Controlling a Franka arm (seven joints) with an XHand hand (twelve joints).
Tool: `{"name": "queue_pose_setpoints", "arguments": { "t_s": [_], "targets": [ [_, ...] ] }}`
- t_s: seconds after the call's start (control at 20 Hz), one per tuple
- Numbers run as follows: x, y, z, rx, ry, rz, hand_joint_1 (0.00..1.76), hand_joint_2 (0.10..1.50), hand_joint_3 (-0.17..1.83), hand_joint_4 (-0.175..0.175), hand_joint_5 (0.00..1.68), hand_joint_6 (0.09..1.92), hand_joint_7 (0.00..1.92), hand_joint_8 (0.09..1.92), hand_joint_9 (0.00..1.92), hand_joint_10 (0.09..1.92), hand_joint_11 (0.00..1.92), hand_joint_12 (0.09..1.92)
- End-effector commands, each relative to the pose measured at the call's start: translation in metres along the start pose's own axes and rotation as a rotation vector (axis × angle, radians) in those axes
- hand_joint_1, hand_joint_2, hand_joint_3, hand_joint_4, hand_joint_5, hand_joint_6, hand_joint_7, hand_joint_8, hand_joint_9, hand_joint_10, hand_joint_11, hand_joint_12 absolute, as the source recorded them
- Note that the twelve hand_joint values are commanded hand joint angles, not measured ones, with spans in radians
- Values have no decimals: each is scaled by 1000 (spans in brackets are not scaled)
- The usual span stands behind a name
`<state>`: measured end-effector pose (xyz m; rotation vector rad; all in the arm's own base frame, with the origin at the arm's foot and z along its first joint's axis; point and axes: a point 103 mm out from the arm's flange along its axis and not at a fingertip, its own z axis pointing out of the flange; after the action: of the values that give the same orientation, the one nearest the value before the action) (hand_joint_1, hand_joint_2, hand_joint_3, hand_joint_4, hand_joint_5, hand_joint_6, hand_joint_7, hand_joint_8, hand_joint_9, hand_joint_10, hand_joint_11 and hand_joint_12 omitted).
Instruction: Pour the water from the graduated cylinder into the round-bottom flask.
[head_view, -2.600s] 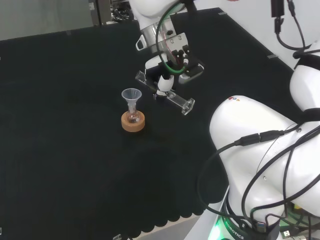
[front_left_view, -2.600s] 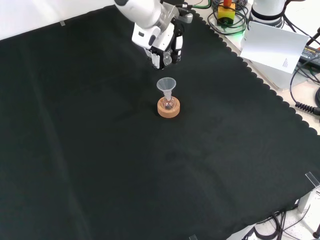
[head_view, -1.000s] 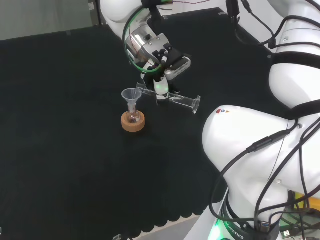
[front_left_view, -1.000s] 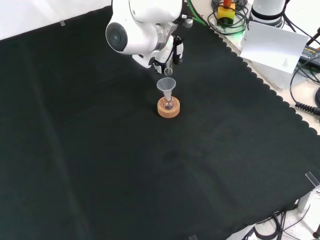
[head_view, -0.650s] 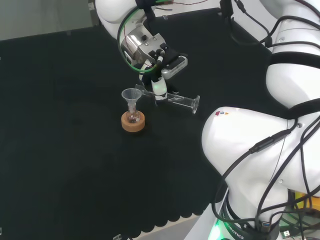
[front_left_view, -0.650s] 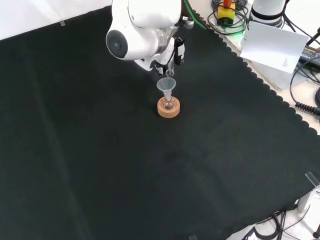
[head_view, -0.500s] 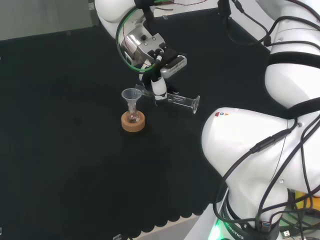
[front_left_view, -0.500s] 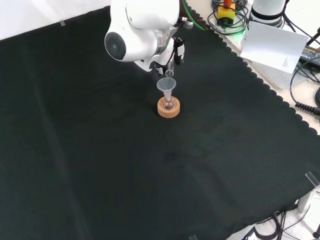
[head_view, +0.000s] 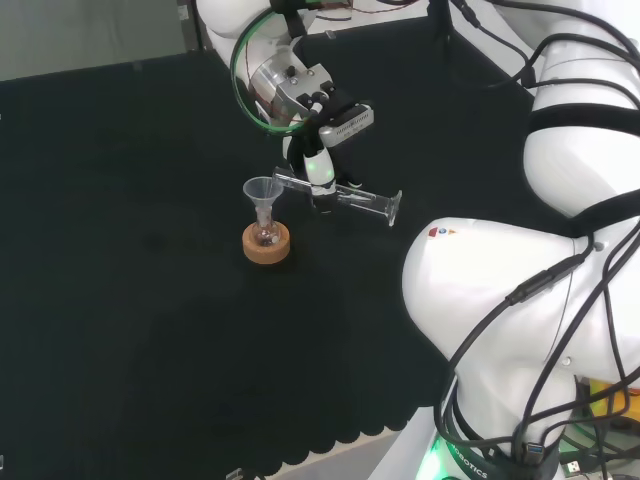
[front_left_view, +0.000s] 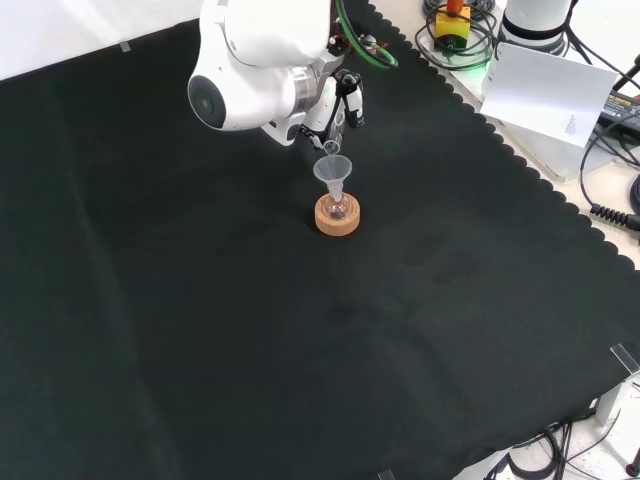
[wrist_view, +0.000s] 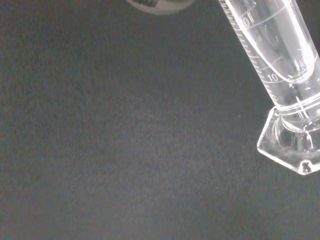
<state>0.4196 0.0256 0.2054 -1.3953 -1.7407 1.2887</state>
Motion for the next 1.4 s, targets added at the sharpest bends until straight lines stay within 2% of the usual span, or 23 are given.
{"name": "queue_pose_setpoints", "arguments": {
  "t_s": [0.05, 0.8, 1.4],
  "targets": [
    [4, 0, -1, 45, -7, 0, 1250, 1145, 0, -175, 902, 1100, 947, 1092, 1483, 87, 1202, 779],
    [11, -9, -8, 69, -54, 36, 1250, 1145, 0, -175, 902, 1101, 947, 1092, 1486, 87, 1206, 777],
    [14, -11, -9, 111, -79, 44, 1250, 1144, 0, -175, 904, 1099, 949, 1091, 1489, 87, 1215, 776]
  ]
}}
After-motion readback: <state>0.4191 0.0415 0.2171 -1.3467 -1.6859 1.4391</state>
